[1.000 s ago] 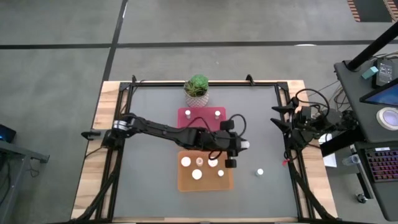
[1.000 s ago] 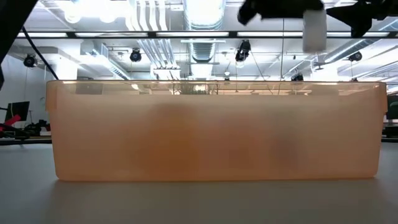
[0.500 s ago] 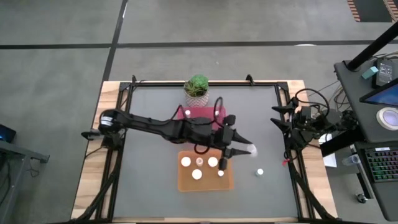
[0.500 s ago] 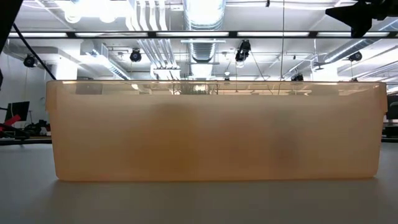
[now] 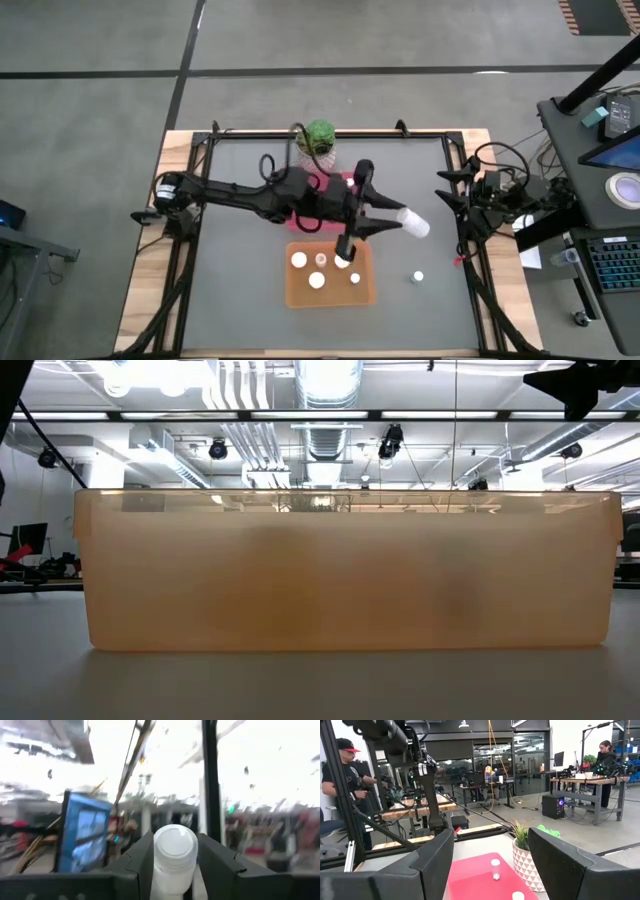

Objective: Pick and place medicine bottles into bin by pill shape (circle, oval)
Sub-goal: Put the white tablet bottle into the pink bin

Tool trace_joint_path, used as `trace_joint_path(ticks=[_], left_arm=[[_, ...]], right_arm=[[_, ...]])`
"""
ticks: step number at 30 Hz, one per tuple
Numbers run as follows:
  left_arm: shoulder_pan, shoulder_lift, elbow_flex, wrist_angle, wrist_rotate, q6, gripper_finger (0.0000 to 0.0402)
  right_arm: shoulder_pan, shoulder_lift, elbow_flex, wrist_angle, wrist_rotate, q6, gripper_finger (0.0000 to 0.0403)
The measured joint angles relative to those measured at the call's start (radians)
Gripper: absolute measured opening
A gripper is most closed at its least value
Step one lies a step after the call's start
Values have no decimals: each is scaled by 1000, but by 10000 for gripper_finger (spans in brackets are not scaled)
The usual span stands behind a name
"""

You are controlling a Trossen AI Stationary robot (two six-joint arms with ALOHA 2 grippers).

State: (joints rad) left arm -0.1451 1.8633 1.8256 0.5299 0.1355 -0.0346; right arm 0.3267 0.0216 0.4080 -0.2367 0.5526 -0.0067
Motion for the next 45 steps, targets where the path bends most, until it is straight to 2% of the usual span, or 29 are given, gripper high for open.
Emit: trace_joint_path(ticks=[6,12,16,22,27,29,31,34,37,40,45], left_arm=[[18,0,0,170,89,-159,112],[21,0,0,264,259,-204,112],[19,0,0,277,298,-197,112],[38,0,0,161,305,-193,112],[63,0,0,-177,290,-132,112],[66,0,0,-324,217,-76,112],[65,0,0,-481,98,-14,112],[64,0,0,-704,-129,61,112],[65,4,-4,-879,-369,67,112],[66,14,-51,-939,-555,40,112],[90,16,-192,-876,-658,-81,112]], right_arm=[[0,1,0,0,0,0,247],[0,1,0,0,0,0,247],[0,1,0,0,0,-2,247],[0,1,0,-3,0,-3,247],[0,1,0,-7,0,-2,247],[0,1,0,-8,0,-2,247],[0,1,0,-8,0,-2,247],[0,1,0,-8,0,-2,247],[0,1,0,-8,0,-3,247],[0,1,0,-7,0,-3,247],[0,1,0,-5,0,-2,247]])
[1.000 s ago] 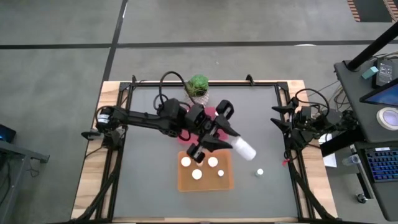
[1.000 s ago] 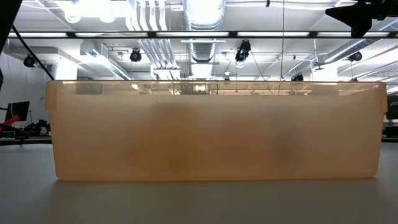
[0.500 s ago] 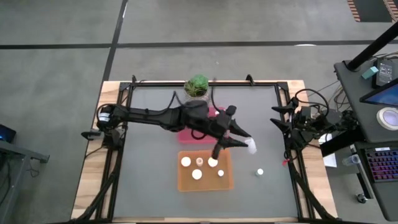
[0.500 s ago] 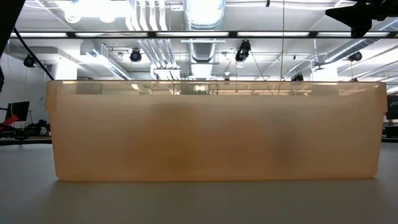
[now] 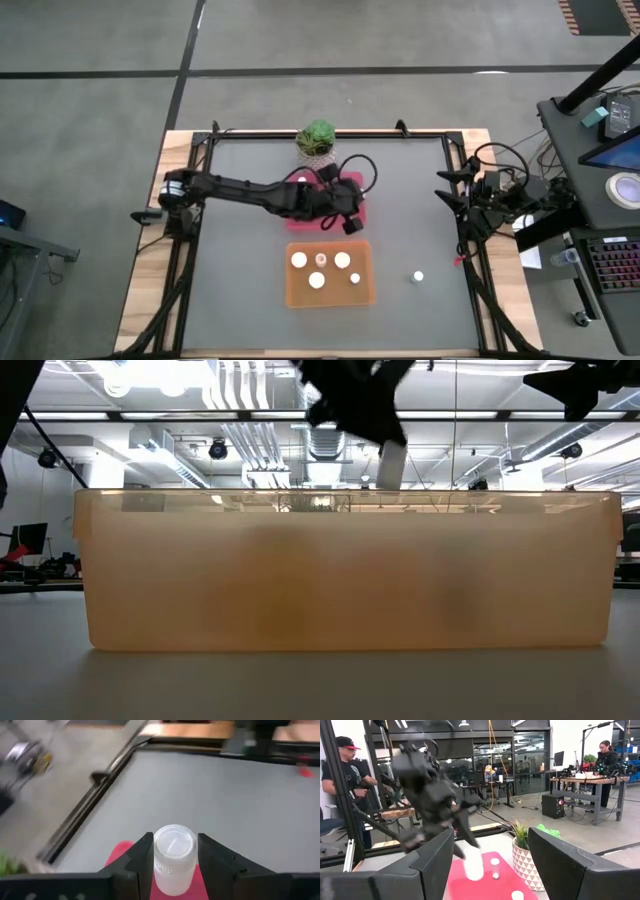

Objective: Pick and place medicine bottles into bin by pill shape (circle, oval)
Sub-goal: Put the white tablet bottle into the pink bin

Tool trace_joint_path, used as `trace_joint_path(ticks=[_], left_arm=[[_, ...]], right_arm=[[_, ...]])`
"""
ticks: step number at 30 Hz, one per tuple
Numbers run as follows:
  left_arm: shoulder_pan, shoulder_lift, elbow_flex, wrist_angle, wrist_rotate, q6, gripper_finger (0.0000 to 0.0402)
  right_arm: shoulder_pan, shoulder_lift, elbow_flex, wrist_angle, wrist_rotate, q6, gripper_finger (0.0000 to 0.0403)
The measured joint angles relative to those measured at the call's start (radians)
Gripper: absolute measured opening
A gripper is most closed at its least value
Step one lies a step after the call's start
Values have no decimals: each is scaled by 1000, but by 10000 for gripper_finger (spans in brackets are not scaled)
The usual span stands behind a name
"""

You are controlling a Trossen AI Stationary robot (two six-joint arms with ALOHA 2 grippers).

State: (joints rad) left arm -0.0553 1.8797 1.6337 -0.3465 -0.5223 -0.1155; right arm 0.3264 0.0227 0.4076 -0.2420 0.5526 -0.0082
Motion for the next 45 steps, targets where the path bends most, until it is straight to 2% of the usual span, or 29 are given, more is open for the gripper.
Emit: trace_joint_path(ticks=[7,12,22,36,45], left_arm=[[37,0,-193,140,-107,-161,112],[71,0,-279,192,-122,-299,112],[93,-2,-416,390,-197,-404,112],[95,-1,-474,390,-273,-456,112],[95,36,-477,403,-277,-503,112]], right_arm=[[0,0,0,0,0,0,247],[0,0,0,0,0,-1,247],[0,0,0,0,0,-2,247],[0,0,0,1,0,-2,247],[0,0,0,1,0,-2,247]])
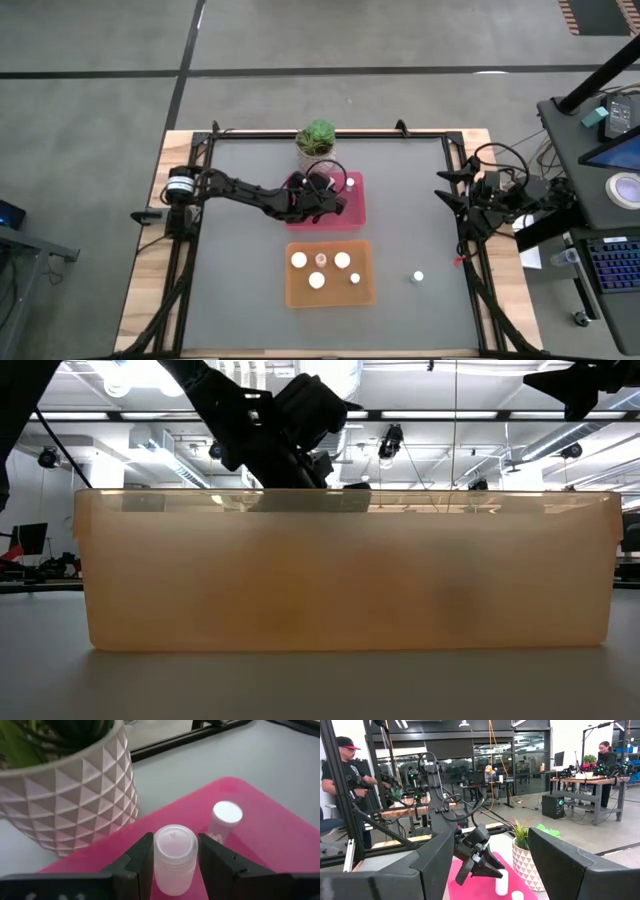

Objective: Pick and place medicine bottles into bin by pill shape (circle, oval)
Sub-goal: Put the white tablet bottle into the pink bin

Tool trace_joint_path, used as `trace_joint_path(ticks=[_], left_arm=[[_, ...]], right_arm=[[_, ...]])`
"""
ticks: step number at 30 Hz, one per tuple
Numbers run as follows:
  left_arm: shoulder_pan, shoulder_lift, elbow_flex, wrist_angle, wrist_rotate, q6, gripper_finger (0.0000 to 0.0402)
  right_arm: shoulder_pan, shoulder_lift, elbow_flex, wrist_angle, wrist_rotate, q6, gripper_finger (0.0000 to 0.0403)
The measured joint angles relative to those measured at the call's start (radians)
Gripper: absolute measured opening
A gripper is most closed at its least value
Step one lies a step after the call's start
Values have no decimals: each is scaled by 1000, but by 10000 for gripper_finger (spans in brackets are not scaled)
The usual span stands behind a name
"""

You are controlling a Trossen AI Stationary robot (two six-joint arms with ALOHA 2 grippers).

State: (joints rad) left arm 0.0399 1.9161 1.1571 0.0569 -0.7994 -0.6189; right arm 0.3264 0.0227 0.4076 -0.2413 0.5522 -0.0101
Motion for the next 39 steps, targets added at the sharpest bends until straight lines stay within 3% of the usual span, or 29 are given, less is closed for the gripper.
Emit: trace_joint_path(ticks=[12,39], left_arm=[[0,56,2,45,-27,-19,112],[21,60,0,40,-52,-31,139]], right_arm=[[0,0,0,0,0,0,247],[0,0,0,0,0,-1,247]])
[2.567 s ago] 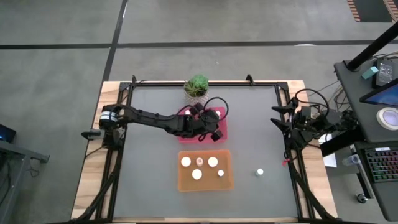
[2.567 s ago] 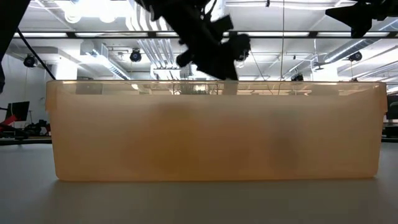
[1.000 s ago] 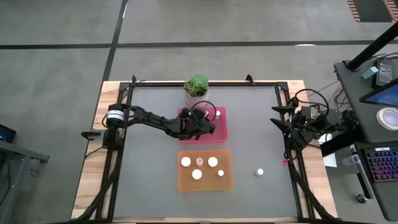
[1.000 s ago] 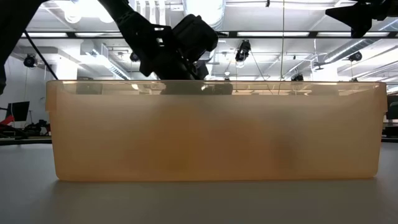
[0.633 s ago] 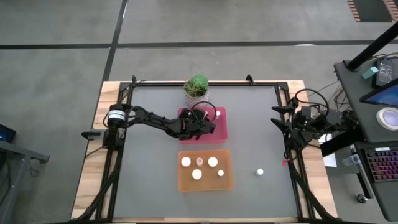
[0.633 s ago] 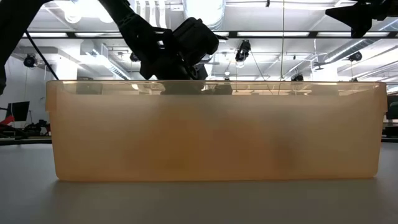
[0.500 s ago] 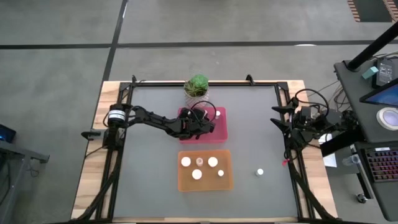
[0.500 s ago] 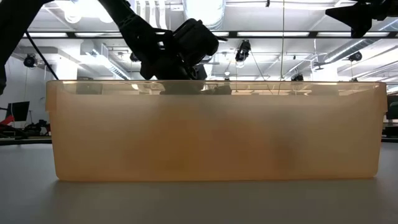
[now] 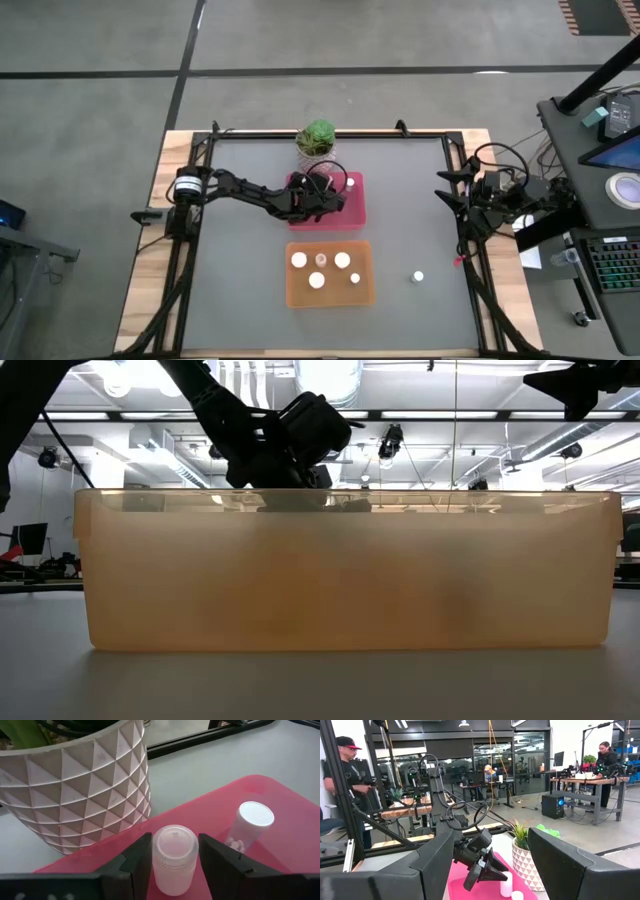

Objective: Pick and place medicine bottles into bin by pill shape (circle, oval)
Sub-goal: Put the white tablet bottle into the pink bin

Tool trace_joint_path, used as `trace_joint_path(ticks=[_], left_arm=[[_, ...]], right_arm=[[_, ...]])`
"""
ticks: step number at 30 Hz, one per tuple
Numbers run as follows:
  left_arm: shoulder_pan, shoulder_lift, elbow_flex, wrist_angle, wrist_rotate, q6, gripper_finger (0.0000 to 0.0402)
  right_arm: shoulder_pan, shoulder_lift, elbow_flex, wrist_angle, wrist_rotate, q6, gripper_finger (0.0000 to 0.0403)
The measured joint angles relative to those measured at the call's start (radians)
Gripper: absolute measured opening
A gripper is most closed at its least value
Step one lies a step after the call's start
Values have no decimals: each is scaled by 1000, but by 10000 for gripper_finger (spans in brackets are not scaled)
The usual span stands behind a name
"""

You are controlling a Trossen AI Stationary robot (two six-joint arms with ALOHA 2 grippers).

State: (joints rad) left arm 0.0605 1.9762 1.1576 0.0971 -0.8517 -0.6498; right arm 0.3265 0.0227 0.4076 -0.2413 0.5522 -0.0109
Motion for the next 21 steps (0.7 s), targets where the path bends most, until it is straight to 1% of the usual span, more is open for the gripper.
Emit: trace_joint_path(ticks=[21], left_arm=[[0,0,0,0,10,1,140]], right_arm=[[0,0,0,0,0,-1,247]])
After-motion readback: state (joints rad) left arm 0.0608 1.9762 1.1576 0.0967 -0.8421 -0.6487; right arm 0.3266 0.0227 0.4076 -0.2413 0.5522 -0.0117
